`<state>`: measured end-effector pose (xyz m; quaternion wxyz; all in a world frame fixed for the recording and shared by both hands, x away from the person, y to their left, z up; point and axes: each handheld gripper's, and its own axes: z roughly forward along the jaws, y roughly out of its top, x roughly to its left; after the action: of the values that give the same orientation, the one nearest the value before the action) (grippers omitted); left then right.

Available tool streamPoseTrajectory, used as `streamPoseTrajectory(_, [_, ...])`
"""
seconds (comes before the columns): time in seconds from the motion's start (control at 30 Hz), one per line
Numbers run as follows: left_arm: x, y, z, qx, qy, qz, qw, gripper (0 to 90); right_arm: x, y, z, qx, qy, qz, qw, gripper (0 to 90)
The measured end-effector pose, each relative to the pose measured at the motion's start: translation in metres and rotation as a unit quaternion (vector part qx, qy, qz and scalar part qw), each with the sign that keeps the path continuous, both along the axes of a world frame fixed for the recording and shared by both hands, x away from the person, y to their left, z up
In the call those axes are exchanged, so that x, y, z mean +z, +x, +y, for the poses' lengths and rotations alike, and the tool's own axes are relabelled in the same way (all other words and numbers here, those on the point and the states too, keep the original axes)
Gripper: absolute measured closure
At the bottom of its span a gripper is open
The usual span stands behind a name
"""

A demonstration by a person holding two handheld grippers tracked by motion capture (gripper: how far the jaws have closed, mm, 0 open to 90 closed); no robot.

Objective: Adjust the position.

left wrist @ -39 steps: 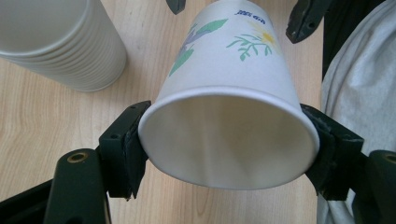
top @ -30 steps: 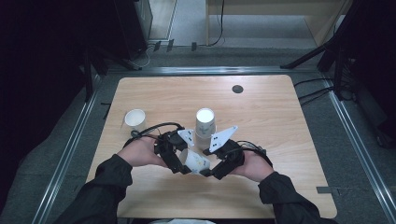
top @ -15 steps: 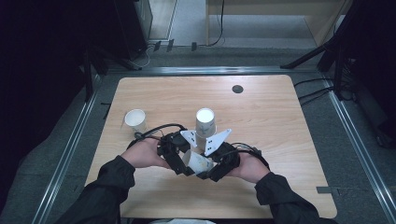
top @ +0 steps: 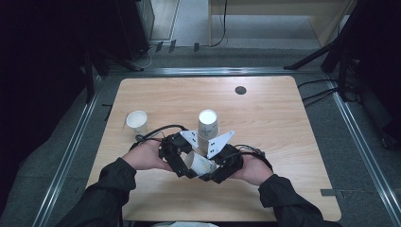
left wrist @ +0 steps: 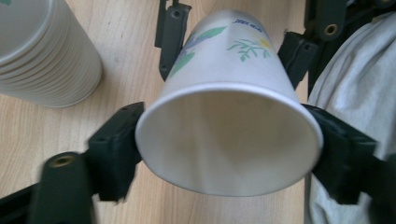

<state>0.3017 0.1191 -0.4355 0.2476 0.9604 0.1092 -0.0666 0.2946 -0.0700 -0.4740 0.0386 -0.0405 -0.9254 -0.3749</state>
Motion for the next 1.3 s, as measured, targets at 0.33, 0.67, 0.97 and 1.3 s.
streamPoseTrajectory(0.33, [0.008, 0.001, 0.018, 0.031, -0.04, -0.021, 0.9985, 12.4, 0.008, 0.003, -0.01, -0.017, 0.018, -0.006, 0.9997, 34.5])
streamPoseTrajectory(0.67, [0.014, -0.003, 0.039, 0.06, -0.084, -0.032, 0.9942, 12.4, 0.017, 0.006, -0.024, -0.034, 0.046, -0.006, 0.9983, 34.5])
streamPoseTrajectory(0.97, [0.012, -0.008, 0.049, 0.082, -0.112, -0.04, 0.9895, 12.4, 0.023, 0.007, -0.032, -0.043, 0.06, -0.007, 0.9972, 34.5])
streamPoseTrajectory(1.3, [0.008, -0.013, 0.052, 0.097, -0.145, -0.039, 0.9839, 12.5, 0.026, 0.007, -0.036, -0.046, 0.071, -0.006, 0.9964, 34.5])
